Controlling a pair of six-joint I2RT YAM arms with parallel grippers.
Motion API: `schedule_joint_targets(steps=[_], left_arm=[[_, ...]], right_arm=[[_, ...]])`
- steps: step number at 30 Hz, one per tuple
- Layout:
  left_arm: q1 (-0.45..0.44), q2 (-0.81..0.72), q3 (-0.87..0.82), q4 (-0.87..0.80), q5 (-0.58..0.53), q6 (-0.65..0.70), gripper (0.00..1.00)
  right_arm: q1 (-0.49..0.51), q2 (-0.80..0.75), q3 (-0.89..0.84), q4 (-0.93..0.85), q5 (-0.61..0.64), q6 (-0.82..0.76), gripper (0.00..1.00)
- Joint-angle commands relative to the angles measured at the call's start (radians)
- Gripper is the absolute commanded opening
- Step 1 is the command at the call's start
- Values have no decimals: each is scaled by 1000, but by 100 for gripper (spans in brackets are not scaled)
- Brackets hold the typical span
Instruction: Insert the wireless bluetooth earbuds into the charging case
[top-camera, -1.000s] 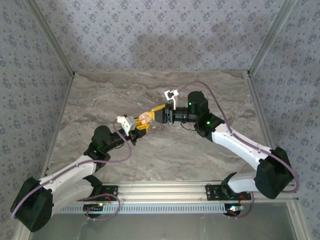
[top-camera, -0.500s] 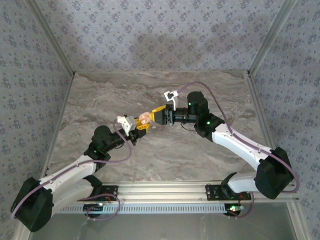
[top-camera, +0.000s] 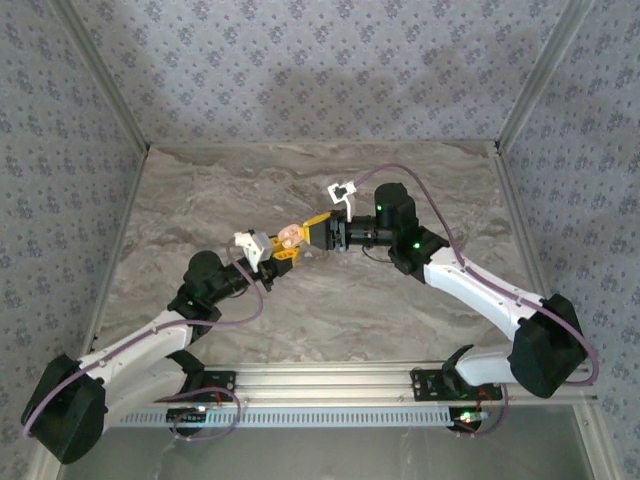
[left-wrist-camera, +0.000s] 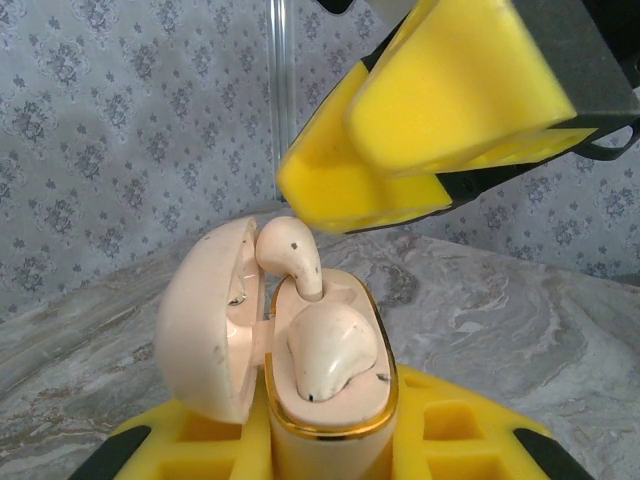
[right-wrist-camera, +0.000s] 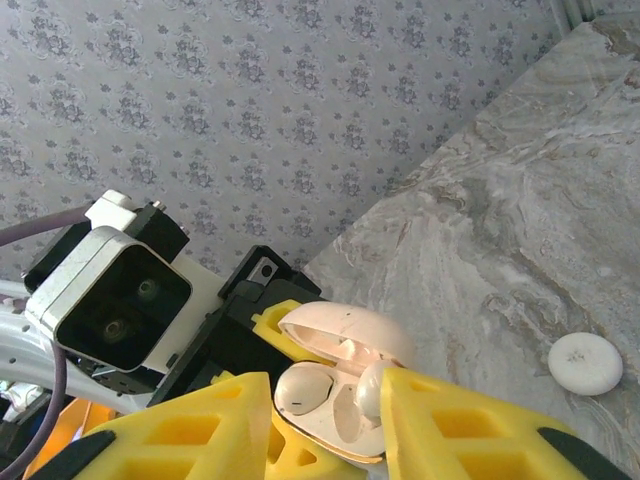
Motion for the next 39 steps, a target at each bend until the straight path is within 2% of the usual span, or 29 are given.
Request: schedule_joint_targets(steps=[1, 9, 17, 22, 32, 39], left_arm=[[-5, -22, 37, 20, 1, 16, 10], [-6, -27, 38, 12, 3, 17, 10], [-5, -36, 39, 11, 39, 16, 10], [-6, -36, 42, 7, 47, 16, 10], [-5, -36, 44, 6, 38, 19, 10], [-5, -36, 43, 6, 29, 19, 10]], right_arm=[[6, -5, 22, -29, -31, -13, 35], [9, -55, 15, -106, -15, -43, 34], [-24, -52, 45, -132, 7, -93, 52], [-25, -8, 79, -120, -27, -98, 58], [-14, 34, 109, -106, -80, -92, 55], [-5, 32, 108, -109, -96, -89, 45]])
